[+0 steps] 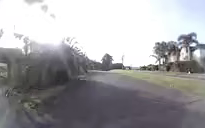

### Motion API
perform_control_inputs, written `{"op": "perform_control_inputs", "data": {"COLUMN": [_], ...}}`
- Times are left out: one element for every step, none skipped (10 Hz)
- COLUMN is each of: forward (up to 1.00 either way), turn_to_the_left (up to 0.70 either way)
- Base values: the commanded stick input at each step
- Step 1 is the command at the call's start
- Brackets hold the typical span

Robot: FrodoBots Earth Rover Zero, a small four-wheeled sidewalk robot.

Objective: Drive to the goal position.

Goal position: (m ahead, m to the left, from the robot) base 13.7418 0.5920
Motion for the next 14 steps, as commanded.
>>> {"op": "perform_control_inputs", "data": {"forward": [1.00, 1.00, 1.00, 1.00, 1.00, 1.00, 1.00, 1.00, 1.00, 1.00, 1.00, 1.00, 1.00, 1.00], "turn_to_the_left": [0.00, 0.00, 0.00, 0.00, 0.00, 0.00, 0.00, 0.00, 0.00, 0.00, 0.00, 0.00, 0.00, 0.27]}}
